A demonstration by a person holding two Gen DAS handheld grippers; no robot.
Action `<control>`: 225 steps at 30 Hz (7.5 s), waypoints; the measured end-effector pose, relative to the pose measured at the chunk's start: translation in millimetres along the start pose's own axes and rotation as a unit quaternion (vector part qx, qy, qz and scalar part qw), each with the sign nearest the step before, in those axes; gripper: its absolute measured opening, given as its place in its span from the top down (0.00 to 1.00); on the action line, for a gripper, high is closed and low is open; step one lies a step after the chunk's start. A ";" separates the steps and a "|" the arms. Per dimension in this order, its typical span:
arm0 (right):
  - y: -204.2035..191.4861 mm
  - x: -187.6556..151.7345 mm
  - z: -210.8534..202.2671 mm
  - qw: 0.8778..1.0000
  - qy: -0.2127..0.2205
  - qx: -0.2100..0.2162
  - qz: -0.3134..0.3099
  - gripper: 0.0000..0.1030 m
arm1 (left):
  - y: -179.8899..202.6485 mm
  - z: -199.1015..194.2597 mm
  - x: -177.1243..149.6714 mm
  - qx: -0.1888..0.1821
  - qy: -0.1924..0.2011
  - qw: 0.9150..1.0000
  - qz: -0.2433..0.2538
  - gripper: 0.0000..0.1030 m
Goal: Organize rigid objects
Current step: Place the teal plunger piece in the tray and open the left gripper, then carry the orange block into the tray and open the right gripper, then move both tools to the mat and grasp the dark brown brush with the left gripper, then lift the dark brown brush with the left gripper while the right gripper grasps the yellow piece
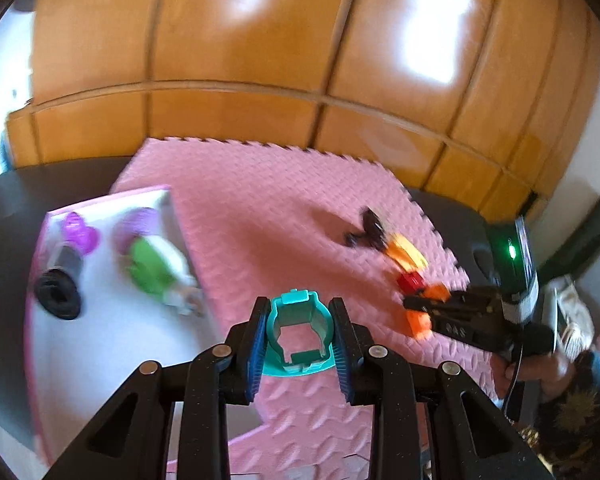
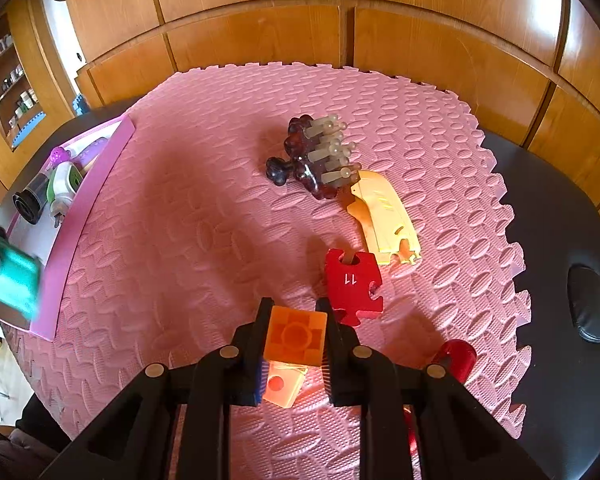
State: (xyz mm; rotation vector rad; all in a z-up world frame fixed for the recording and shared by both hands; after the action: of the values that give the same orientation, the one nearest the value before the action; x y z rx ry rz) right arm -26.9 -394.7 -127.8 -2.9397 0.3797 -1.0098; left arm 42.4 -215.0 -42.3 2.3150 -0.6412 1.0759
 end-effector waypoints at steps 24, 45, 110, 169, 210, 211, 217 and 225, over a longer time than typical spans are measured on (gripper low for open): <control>1.4 0.6 -1.0 1.000 0.001 -0.006 0.002 0.81 | -166.1 42.7 22.0 0.110 -0.009 0.984 -0.143 0.71; 1.1 0.8 -1.1 1.000 0.003 -0.016 0.001 0.81 | -171.4 26.2 30.7 0.145 0.016 0.984 -0.102 0.45; -290.3 69.8 13.6 0.961 0.049 0.201 -0.183 0.33 | -199.1 -80.1 -48.7 0.242 0.035 0.962 -0.122 0.19; 145.4 69.6 -29.2 0.944 0.142 -0.066 0.291 0.22 | 58.0 70.2 28.8 0.008 -0.035 0.996 0.078 0.19; 105.2 70.2 13.1 0.972 0.065 -0.002 0.225 0.22 | 74.8 175.0 9.3 -0.049 -0.120 0.991 -0.010 0.65; 97.7 71.1 15.3 0.976 0.061 0.002 0.207 0.22 | 73.6 171.0 8.1 -0.049 -0.119 0.992 -0.008 0.65; 69.7 68.0 23.8 0.990 0.040 0.015 0.135 0.22 | 68.4 138.7 -2.2 -0.052 -0.113 0.992 0.001 0.65; 71.6 59.5 37.3 0.993 0.011 -0.005 0.116 0.22 | 71.2 102.4 -9.3 -0.064 -0.101 0.993 0.009 0.65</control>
State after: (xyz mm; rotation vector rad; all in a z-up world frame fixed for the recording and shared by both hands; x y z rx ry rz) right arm 25.0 -480.5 -127.6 -2.8093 0.7080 -1.0122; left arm 51.1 -330.4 -89.7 2.3272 -0.7842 0.7895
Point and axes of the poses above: each gripper's, at about its wrist camera, not at the fingertips, and z roughly the way its jaws point, y to its right, x to its top, the point moved 7 cm from there along z, roughly the way its jaws point, and after that the axes turned 7 degrees about y, right-handed, at the moved point
